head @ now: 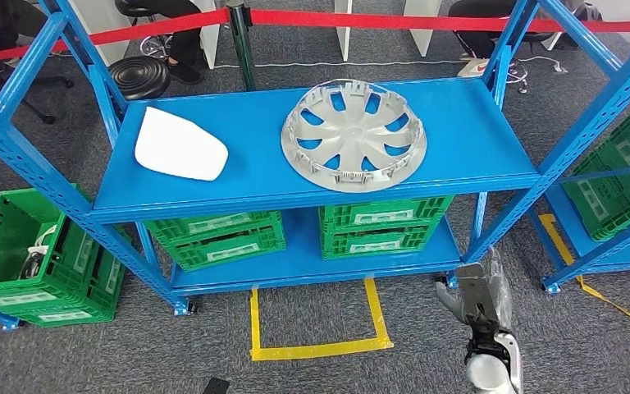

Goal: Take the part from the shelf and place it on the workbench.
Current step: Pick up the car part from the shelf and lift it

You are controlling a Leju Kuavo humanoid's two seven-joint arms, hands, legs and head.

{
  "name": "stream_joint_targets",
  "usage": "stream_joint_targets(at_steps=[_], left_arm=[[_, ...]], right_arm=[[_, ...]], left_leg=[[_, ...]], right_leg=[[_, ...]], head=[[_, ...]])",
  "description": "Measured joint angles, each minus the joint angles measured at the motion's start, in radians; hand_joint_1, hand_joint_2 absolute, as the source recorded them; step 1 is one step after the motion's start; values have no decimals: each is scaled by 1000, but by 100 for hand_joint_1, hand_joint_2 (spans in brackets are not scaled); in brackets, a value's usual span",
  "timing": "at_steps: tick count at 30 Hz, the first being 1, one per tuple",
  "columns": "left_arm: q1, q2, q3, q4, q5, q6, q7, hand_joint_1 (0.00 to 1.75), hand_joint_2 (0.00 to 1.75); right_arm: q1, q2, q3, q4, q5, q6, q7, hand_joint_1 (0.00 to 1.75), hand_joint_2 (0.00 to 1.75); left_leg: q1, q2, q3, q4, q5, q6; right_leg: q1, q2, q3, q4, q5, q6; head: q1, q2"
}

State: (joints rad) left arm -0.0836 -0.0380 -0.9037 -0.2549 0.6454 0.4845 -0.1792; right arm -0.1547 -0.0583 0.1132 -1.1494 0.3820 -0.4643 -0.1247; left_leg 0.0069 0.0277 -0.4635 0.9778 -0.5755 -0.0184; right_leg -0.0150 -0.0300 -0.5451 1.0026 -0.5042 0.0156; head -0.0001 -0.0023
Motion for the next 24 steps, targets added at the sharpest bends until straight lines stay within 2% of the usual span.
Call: stream_joint_targets(at_steps=[15,22,24], left_arm=[[-3,-3,0,7,82,-45,-29,0,0],[-3,8,2,10,185,-68,-80,0,0],[-3,16,6,12,221,-78,-95,0,0]], right_arm=[[91,-1,154,-461,261,-138,61,0,175],[145,-1,210,-645,227,-209,39,0,175],[163,0,218,-688,182,-217,25,0,175]], left_leg=[[0,-3,0,0,0,0],[0,-6,-1,0,0,0],[-2,-8,-3,3,-3,6]], right_leg=[[0,-1,0,0,0,0],[0,-2,0,0,0,0],[-4,-3,0,-5,3,6]], head=[[0,0],[0,0],[-1,0]])
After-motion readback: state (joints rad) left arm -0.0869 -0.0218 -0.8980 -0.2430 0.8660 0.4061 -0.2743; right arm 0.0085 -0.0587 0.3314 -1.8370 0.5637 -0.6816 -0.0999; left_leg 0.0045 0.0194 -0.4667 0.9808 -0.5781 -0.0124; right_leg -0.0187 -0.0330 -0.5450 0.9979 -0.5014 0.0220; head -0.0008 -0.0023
